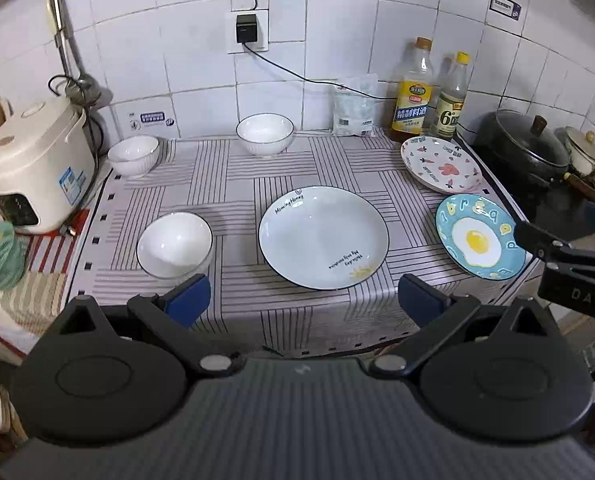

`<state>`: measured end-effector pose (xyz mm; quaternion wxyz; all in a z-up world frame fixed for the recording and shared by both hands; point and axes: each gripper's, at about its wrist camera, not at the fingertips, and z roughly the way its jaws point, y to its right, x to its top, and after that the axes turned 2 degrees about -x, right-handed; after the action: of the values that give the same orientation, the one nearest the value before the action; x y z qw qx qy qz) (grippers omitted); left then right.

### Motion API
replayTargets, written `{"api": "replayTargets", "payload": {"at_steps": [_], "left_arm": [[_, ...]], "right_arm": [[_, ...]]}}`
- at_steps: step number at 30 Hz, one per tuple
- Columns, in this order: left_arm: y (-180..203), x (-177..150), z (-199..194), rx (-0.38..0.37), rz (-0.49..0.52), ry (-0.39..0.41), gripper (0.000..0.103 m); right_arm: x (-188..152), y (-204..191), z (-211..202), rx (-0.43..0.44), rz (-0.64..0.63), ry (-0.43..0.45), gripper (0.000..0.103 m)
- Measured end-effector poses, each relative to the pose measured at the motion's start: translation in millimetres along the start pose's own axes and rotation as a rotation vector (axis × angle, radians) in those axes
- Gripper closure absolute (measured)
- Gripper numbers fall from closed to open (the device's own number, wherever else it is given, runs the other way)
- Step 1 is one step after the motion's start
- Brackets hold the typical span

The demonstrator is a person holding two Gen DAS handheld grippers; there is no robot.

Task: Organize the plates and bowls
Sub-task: 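Move both grippers toward the large white 'Morning Honey' plate, then close both grippers on the rim of the white plate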

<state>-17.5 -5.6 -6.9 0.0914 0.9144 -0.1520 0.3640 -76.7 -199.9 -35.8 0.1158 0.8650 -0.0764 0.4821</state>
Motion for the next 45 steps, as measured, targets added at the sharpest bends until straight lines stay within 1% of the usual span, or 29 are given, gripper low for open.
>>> {"api": "replayTargets", "payload": {"at_steps": [2,4,8,9,11,13,16,19,22,25,28,31,35,39,40,41,42,43,44,45], "left_arm": [[-2.2,2.8,6.9,-0.011,0.023,-0.009,0.001],[-5.9,5.8,16.8,-0.017,0.029,-0.022,0.001],[-17.8,10.3,48.0,-0.038,0.015,-0.080,0.002],[-20.7,9.6,57.2,-0.030,0.008,-0.094,0.002],[-28.5,9.9,77.9,0.011,-0.003,-0.125,0.004],[-35.9,9.4,97.8,0.039,-0.009,-0.139,0.004],[-47.8,9.2,128.1,0.035,-0.038,-0.163,0.005],[-54.8,6.9,160.4,0.020,-0.058,-0.193,0.005],[-58.1,1.4,187.6,0.026,-0.086,-0.198,0.005],[-55.1,-3.8,209.9,0.011,-0.073,-0.221,0.005],[-54.7,-8.0,232.4,0.016,-0.076,-0.254,0.006],[-55.4,-9.9,245.0,0.003,-0.078,-0.259,0.007],[-55.8,-11.5,254.5,0.026,-0.082,-0.256,0.009],[-57.1,-14.0,266.5,0.036,-0.086,-0.263,0.009],[-57.4,-14.4,269.1,0.036,-0.089,-0.266,0.015],[-58.0,-14.9,271.8,0.030,-0.095,-0.272,0.025],[-58.9,-15.4,273.9,0.019,-0.102,-0.278,0.028],[-60.5,-15.1,275.1,-0.001,-0.118,-0.278,0.036],[-62.1,-14.6,275.4,-0.015,-0.130,-0.277,0.045],[-63.8,-14.0,275.6,-0.030,-0.144,-0.280,0.048]], "right_arm": [[-3.2,0.2,1.9,0.059,0.017,0.054,0.003],[-6.0,-0.4,7.6,0.109,0.034,0.078,0.003],[-3.8,-5.0,29.8,0.113,0.067,0.068,0.004],[-4.3,-7.2,34.2,0.124,0.069,0.066,0.004],[-5.5,-10.4,48.6,0.150,0.069,0.061,0.005],[-9.4,-14.3,62.7,0.155,0.073,0.043,0.005],[-17.7,-20.8,83.6,0.212,0.077,0.033,0.005],[-29.0,-24.6,114.0,0.256,0.129,-0.011,0.007],[-41.1,-27.5,140.0,0.286,0.171,-0.048,0.009],[-52.9,-31.3,163.6,0.304,0.187,-0.082,0.011],[-65.4,-31.3,186.6,0.332,0.235,-0.120,0.015],[-75.1,-31.7,204.4,0.336,0.247,-0.153,0.019],[-82.8,-28.5,223.4,0.342,0.271,-0.187,0.022],[-87.7,-26.2,238.5,0.373,0.306,-0.216,0.023],[-88.4,-27.2,240.4,0.383,0.310,-0.212,0.023],[-89.5,-28.1,242.6,0.389,0.311,-0.212,0.023],[-90.3,-29.7,245.7,0.392,0.310,-0.219,0.024],[-91.8,-30.5,249.4,0.394,0.308,-0.226,0.032],[-92.7,-30.8,253.0,0.398,0.307,-0.235,0.043],[-93.3,-31.3,256.7,0.397,0.313,-0.248,0.049]]}}
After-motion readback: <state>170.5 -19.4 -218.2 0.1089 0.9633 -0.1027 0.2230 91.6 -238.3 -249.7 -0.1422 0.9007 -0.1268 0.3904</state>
